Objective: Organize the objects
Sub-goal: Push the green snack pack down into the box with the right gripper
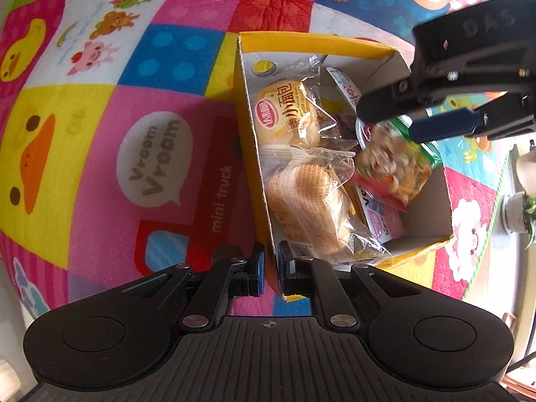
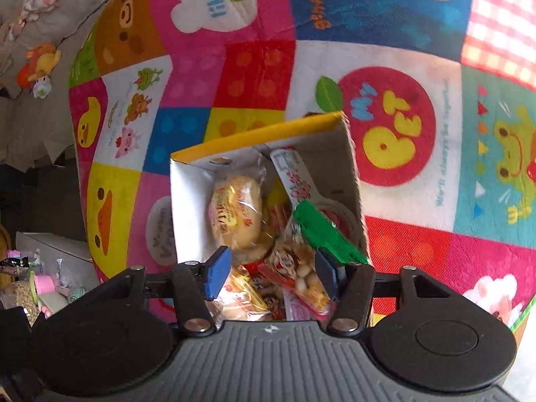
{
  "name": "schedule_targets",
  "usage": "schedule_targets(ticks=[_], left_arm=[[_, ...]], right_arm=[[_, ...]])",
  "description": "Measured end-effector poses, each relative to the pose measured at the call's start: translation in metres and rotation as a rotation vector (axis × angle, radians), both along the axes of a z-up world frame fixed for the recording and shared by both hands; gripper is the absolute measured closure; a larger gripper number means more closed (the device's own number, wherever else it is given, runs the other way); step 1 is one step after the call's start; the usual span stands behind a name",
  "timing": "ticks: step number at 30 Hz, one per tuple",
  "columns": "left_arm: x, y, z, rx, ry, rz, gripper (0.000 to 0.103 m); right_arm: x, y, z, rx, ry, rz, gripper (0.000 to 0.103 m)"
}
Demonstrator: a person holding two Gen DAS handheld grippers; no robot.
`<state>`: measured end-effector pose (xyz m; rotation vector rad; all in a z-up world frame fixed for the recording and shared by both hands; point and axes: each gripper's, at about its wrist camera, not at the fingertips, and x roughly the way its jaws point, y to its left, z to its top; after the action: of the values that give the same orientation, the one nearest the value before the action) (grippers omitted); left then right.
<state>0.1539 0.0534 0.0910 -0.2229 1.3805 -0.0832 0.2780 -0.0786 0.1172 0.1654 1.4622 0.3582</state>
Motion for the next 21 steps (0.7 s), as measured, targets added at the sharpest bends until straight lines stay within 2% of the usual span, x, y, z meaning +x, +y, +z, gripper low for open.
schedule_targets(ticks=[4,8,11,18,20,21], left_arm=[[0.001,0.002,0.000,-0.014,0.000,-0.003,0.093],[0.001,0.005,0.003,-0.031,-0.001,0.002,0.093],[0.001,0.008,0.003,-0.045,0.000,0.003,0.093],[-0.004,0.009,0.006,-0.060,-0.007,0.002,0.093],[-0.005,0.010,0.006,-0.066,-0.007,0.007,0.093],[-0.006,0.011,0.006,-0.069,-0.009,0.010,0.093]], right_arm=[[-0.002,-0.006,0.008,-0.027,-0.005,-0.018,0.046],[-0.017,-0.019,-0.001,-0.026,0.080,-0.062,0.044],[-0.027,-0.020,-0.014,-0.075,0.112,-0.081,0.043],[-0.011,-0.015,-0.035,-0.142,0.066,-0.128,0.042],[-0.008,-0.008,-0.035,-0.148,0.035,-0.108,0.042],[-0.006,0.000,-0.035,-0.167,0.013,-0.073,0.046]])
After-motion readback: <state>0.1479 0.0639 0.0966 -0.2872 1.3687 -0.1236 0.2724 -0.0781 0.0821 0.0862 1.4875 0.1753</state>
